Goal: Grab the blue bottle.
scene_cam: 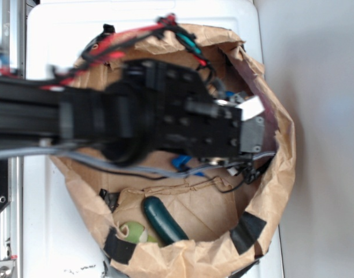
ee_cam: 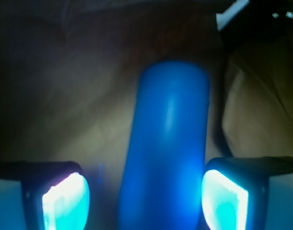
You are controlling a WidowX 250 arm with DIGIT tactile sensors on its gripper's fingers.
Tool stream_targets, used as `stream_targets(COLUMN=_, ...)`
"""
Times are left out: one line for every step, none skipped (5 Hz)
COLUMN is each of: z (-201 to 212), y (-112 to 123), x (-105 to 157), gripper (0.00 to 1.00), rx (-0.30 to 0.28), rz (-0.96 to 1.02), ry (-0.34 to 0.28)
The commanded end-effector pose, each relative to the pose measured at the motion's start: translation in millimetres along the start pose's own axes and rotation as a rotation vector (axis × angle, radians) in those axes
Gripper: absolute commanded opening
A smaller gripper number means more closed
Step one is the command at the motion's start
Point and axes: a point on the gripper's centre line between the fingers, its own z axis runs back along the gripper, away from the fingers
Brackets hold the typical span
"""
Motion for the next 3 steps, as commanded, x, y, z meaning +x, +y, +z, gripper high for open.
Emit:
stream_targets(z=9.0, y=13.7, x=15.2, gripper=0.00, rx=-0.036, rz=0.000, ry=-0.077)
stream_targets(z=30.5, y=17.7, x=13.6, gripper=0.00, rx=-0.073, rz=-0.018, ry=-0.063)
stream_targets(z=64.6, y=25.4, x=14.0, gripper=0.00, rx=-0.134, rz=-0.037, ry=-0.045)
